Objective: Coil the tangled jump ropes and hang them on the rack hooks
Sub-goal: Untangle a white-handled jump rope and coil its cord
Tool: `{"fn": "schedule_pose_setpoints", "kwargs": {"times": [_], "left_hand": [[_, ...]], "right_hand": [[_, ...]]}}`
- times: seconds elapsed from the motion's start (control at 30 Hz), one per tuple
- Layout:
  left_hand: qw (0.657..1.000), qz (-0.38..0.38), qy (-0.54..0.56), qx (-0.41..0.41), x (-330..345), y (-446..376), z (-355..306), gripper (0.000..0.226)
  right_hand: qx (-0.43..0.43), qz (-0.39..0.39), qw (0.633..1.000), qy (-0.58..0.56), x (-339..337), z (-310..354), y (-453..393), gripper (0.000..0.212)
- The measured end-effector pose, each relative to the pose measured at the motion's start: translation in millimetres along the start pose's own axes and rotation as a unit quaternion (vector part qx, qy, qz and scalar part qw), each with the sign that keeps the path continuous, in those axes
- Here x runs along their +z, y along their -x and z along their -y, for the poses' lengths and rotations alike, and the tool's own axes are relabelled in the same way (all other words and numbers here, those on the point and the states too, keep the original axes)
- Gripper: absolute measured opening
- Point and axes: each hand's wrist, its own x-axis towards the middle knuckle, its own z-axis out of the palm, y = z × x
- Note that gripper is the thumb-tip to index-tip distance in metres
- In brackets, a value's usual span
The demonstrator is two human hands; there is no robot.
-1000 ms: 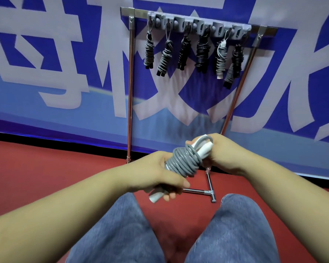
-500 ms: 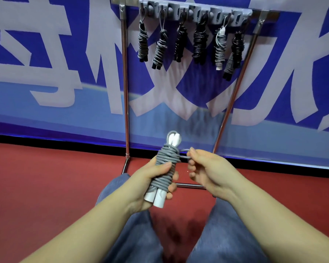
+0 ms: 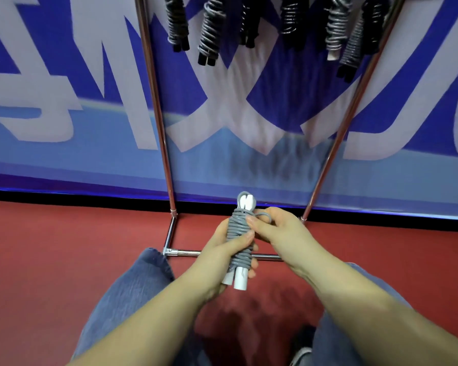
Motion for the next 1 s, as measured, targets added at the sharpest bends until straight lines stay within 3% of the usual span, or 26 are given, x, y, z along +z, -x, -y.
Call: {"fn": "schedule_pose_setpoints", "kwargs": {"times": [0.17, 0.47, 0.57, 0.67, 0.73, 0.83, 0.93, 1.0], "left_hand": [[0.998, -0.022, -0.061, -0.018, -16.2, -74.2, 4.7, 0.036], [0.975, -0.039, -0.217, 0.004, -43.1, -138.6, 28.7, 0.038], [0.943, -0.056, -0.329, 0.011, -55.7, -145.3, 35.0, 0.042], [0.897, -0.121, -0.424, 0.027, -57.8, -150.2, 50.0, 0.045], [0.906, -0.139, -0.4, 0.02, -55.0, -152.9, 53.8, 0.041], [0.969, -0.084, -0.225, -0.056, -51.4, -152.7, 42.2, 0.037], [0.989, 0.037, -0.003, -0.142, -50.6, -150.3, 26.6, 0.045], [0.989, 0.054, 0.044, -0.131, -50.2, -151.7, 25.8, 0.054]], "right_hand": [[-0.008, -0.101, 0.99, 0.096, -9.9, -27.1, -62.0, 0.024], [0.0, -0.139, 0.984, 0.113, -20.6, -76.9, -118.8, 0.017], [0.021, -0.13, 0.983, 0.129, -19.9, -84.1, -127.7, 0.025], [0.029, -0.136, 0.976, 0.167, -13.9, -90.7, -130.9, 0.024], [0.025, -0.148, 0.973, 0.176, -11.5, -90.6, -133.3, 0.019], [0.028, -0.148, 0.977, 0.151, -13.5, -84.8, -133.9, 0.025], [0.067, -0.105, 0.992, -0.006, -17.0, -73.6, -130.5, 0.025], [0.1, -0.076, 0.988, -0.093, -15.9, -70.7, -129.2, 0.029]]}}
